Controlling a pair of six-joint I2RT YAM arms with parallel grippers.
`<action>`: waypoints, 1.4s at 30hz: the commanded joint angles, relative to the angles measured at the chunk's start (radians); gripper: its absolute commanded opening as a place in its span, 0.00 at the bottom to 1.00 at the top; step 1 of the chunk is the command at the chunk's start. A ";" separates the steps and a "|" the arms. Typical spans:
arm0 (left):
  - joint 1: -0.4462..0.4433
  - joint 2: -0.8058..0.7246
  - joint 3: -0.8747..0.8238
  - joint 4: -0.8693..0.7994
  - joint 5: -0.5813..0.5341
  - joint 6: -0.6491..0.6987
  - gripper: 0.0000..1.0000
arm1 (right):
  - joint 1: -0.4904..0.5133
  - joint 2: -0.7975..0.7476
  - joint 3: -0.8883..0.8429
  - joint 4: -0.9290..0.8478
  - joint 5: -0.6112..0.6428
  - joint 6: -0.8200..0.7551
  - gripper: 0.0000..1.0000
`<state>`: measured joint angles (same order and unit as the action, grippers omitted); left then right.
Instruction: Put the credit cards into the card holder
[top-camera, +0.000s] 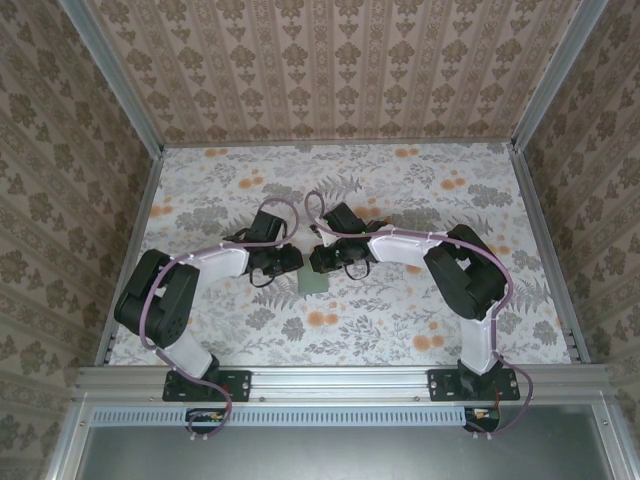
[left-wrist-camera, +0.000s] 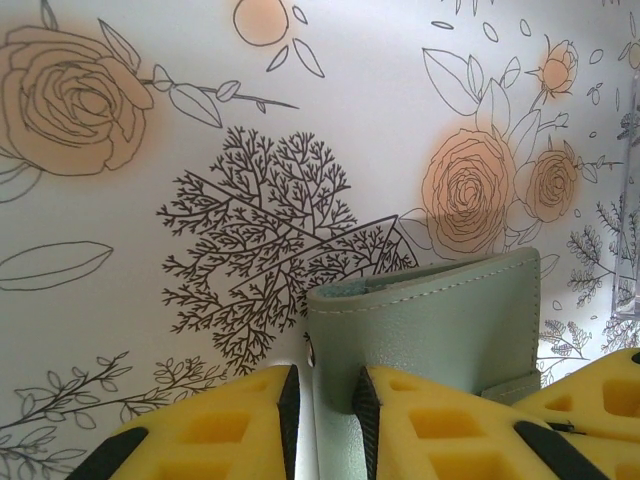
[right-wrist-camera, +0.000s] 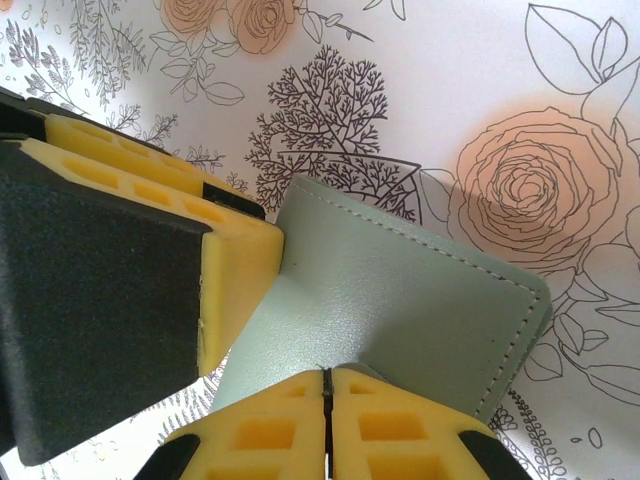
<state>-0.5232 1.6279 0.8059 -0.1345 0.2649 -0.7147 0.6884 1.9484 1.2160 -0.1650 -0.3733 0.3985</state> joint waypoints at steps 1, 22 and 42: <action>-0.008 0.002 0.021 -0.038 -0.011 0.011 0.26 | 0.010 0.008 0.001 -0.072 0.020 -0.013 0.09; -0.008 0.003 0.031 -0.041 -0.008 0.010 0.26 | 0.026 -0.020 -0.009 -0.114 -0.001 -0.023 0.09; -0.008 -0.005 0.017 -0.037 -0.009 0.008 0.26 | 0.037 0.021 0.004 -0.100 0.068 -0.021 0.09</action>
<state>-0.5232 1.6279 0.8101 -0.1452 0.2653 -0.7147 0.7124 1.9373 1.2160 -0.2138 -0.3496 0.3912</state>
